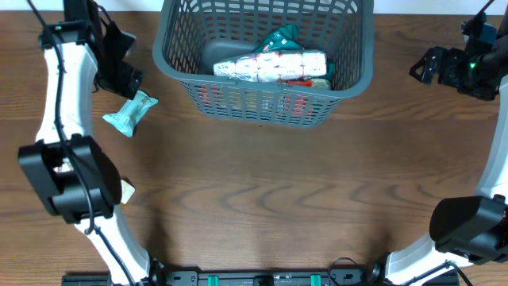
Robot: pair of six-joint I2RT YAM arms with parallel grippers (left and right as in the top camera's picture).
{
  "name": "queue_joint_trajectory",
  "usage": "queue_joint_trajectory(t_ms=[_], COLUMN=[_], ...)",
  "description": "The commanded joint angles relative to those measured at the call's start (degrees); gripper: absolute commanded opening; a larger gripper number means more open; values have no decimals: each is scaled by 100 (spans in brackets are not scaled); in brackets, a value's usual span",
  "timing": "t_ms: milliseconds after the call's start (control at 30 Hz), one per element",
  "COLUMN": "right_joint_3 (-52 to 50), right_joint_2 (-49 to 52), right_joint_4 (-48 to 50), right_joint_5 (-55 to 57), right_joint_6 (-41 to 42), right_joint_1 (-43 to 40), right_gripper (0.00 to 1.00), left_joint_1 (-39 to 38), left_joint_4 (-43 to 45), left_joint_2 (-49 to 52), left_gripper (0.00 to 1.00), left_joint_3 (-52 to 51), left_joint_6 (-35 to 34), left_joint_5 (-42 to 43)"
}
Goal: Pack container
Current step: 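Lower the left gripper onto the light-blue snack pack and grasp it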
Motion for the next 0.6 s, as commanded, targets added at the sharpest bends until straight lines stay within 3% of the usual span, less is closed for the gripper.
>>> queue_joint_trajectory(t_ms=[0, 567], right_joint_3=[-22, -22], right_joint_2=[44, 44], right_joint_4=[70, 125], right_joint_5=[-20, 297], right_joint_6=[-72, 129], right_joint_1=[26, 26], right_gripper=[99, 99], left_joint_1=[9, 11], left_joint_4=[-39, 345], left_joint_2=[319, 1001], left_gripper=[99, 99], left_joint_3=[-17, -632], left_joint_6=[107, 105], left_joint_5=[81, 125])
